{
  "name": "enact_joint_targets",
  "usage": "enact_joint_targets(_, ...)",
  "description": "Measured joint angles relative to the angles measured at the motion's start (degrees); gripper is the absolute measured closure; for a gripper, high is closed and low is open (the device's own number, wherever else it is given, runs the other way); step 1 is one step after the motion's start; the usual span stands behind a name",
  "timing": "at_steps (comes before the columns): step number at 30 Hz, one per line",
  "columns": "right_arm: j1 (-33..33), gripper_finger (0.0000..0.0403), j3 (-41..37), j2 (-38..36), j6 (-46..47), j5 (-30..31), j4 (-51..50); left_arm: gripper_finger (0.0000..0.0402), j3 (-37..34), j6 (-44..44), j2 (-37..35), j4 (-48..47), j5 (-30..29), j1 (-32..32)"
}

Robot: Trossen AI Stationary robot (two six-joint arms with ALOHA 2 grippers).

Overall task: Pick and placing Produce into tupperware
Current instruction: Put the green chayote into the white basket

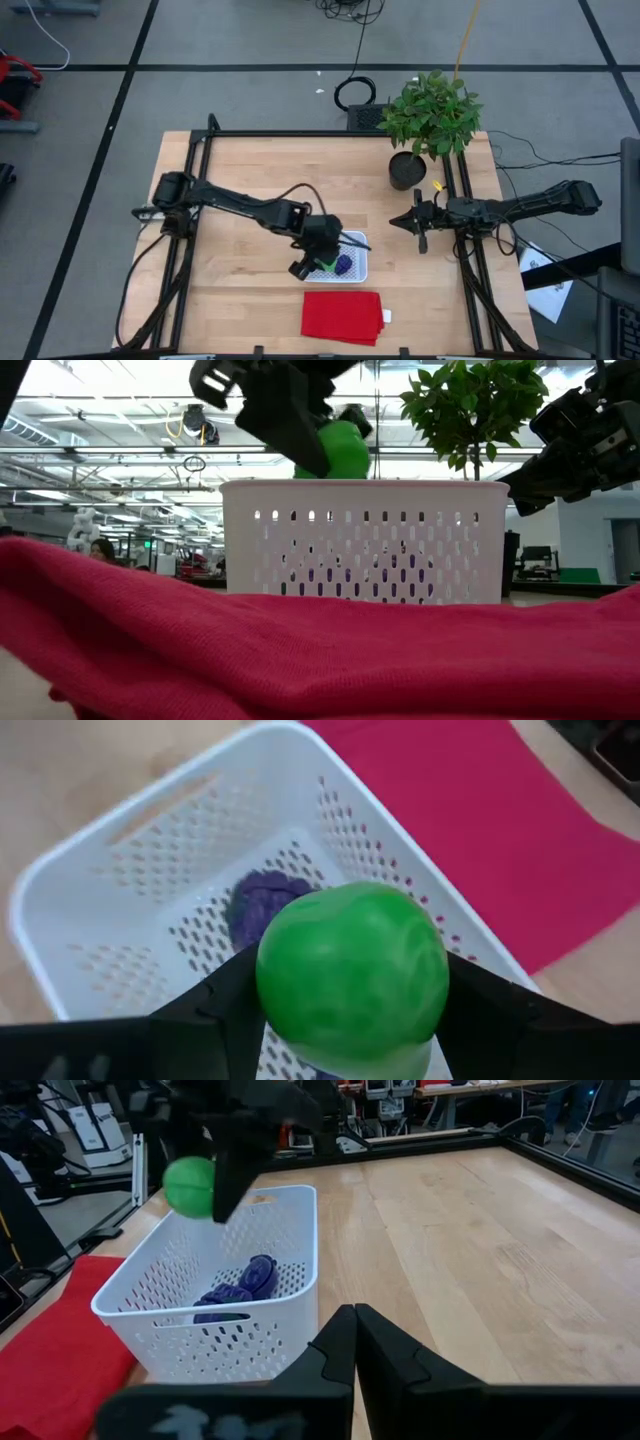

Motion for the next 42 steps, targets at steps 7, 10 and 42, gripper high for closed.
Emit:
enact_joint_targets(7, 0.00, 0.0403, 0.00, 0.00, -0.02, 0.00, -0.04, 0.0172, 2.84, 10.98, 4.33, -2.96, 4.67, 0.26)
enact_joint_targets(10, -0.02, 0.0403, 0.00, -0.02, -0.02, 0.00, -0.05, 0.0172, 2.85, 16.05, 4.58, -4.45, 4.60, 0.05)
enact_joint_targets(42, -0.02, 0.0403, 0.00, 2.27, -1.09, 0.42, 0.00, 0.0176, 2.79, 26.76, 9.85, -5.44, 2.97, 2.00)
